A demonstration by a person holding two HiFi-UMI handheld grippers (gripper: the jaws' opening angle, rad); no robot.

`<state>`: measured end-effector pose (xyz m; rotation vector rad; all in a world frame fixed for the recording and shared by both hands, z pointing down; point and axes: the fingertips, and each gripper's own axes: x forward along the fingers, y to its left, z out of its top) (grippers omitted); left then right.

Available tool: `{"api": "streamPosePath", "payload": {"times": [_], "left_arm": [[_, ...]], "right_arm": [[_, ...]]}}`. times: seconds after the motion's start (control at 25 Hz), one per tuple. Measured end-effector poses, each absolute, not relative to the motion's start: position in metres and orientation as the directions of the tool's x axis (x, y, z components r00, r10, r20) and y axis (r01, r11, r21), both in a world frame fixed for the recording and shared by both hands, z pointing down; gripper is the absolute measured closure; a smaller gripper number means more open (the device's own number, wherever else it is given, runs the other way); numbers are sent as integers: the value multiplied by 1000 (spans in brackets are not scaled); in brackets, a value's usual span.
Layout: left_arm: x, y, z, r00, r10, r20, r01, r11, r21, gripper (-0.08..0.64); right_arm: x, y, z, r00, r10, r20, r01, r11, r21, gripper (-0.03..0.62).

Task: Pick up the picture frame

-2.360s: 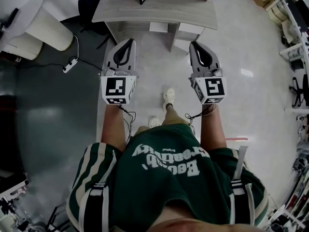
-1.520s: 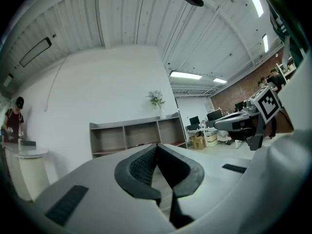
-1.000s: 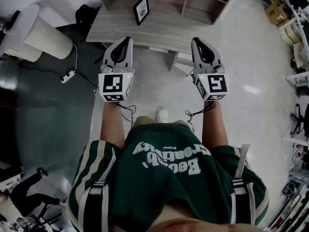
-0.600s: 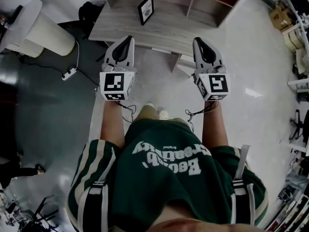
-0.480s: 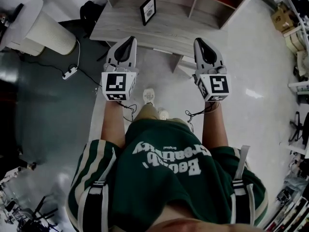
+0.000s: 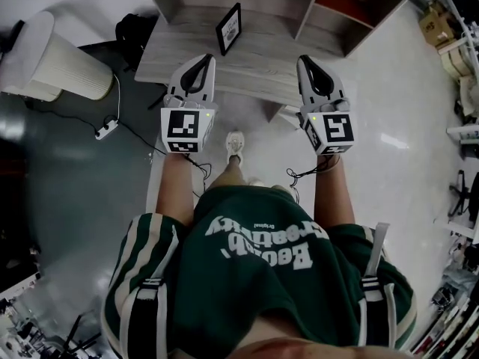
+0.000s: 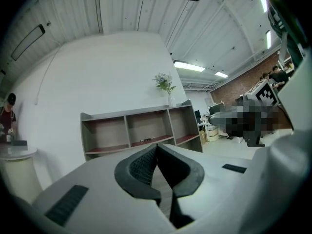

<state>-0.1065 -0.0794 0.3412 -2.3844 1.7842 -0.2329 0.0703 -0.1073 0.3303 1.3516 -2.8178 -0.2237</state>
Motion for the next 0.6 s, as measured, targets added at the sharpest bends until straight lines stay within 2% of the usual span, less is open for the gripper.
{"api": "streamPosePath", "payload": {"times": [0.6], "left_arm": [[-149,-217,339,394,-918,47,-895,-394,-208,543]], "right_arm": [[16,-228,311,-562,-826,-50,-820,548,167,555]]}}
